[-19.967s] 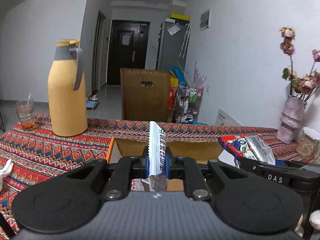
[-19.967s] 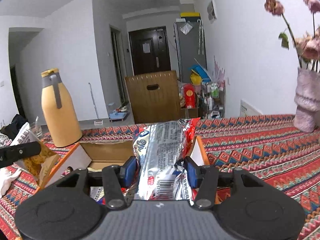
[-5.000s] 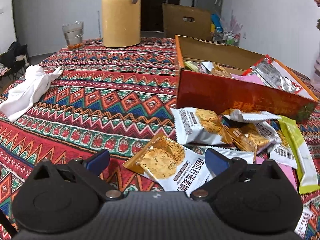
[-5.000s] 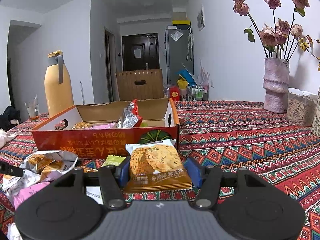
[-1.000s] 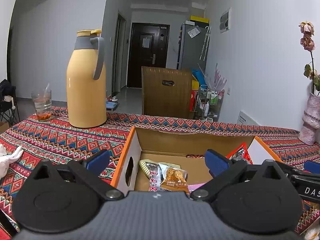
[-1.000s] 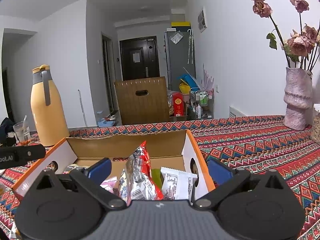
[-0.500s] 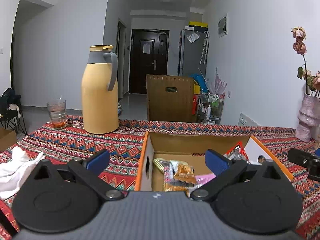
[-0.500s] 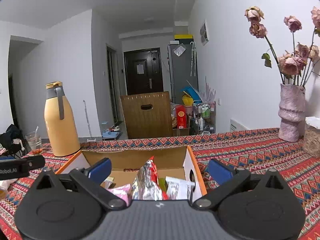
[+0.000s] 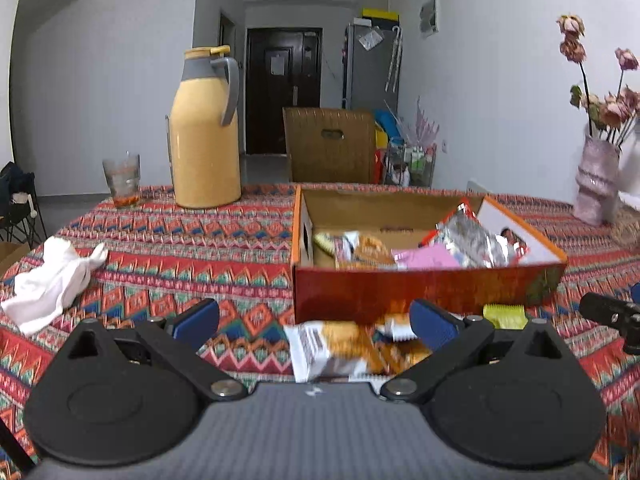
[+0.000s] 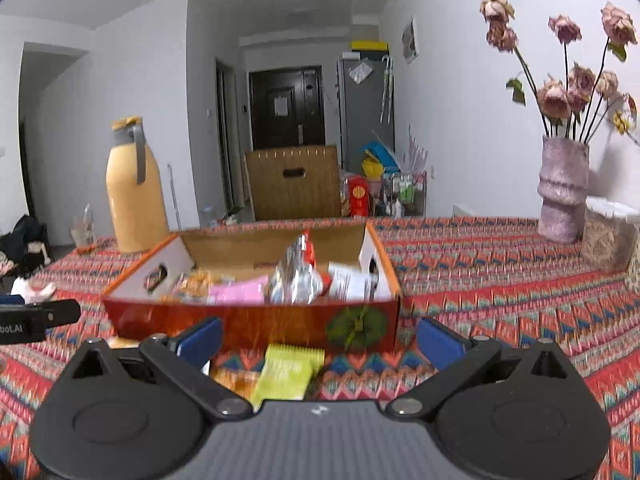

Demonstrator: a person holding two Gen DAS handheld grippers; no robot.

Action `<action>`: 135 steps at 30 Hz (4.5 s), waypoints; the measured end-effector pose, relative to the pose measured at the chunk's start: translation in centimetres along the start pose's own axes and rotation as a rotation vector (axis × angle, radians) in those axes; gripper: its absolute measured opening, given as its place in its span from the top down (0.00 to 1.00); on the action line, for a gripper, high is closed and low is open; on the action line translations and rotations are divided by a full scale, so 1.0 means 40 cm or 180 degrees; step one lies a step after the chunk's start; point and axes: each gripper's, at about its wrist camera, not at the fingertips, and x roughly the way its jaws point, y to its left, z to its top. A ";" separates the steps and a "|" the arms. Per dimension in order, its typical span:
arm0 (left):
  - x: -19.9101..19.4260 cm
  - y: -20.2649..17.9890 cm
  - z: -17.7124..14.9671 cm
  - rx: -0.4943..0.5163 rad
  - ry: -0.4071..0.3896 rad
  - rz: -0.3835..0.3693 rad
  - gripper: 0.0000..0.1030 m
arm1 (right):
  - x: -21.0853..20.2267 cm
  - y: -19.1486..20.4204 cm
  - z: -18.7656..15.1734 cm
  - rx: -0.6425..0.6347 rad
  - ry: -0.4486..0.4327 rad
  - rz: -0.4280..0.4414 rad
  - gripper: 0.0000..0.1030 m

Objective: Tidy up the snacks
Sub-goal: 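Withdraw both tools from the box back toward the snack pile, then grasp the lime-green snack bar with the right gripper, then grasp a white cracker pack with the left gripper while the right holds the green bar, then carry both packs into the orange box and lower them inside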

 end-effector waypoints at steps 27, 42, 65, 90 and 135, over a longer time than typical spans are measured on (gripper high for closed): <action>0.036 0.029 -0.070 -0.0136 0.0106 -0.0017 0.00 | 0.095 0.062 -0.079 -0.0217 0.0613 -0.0020 0.18; 0.045 0.031 -0.072 -0.0150 0.0168 -0.0006 0.00 | 0.138 0.060 -0.117 -0.0210 0.0778 0.0024 0.61; 0.089 -0.040 -0.108 0.0302 0.0656 -0.0289 0.00 | 0.048 0.048 -0.103 -0.0109 0.0107 0.0004 0.63; 0.081 -0.110 -0.113 0.0322 0.0802 -0.0255 0.54 | 0.027 0.049 -0.109 -0.0108 -0.0038 0.0139 0.63; 0.039 -0.113 0.112 0.0061 0.0000 -0.0133 0.56 | -0.003 0.073 0.050 -0.0226 -0.0545 0.0099 0.63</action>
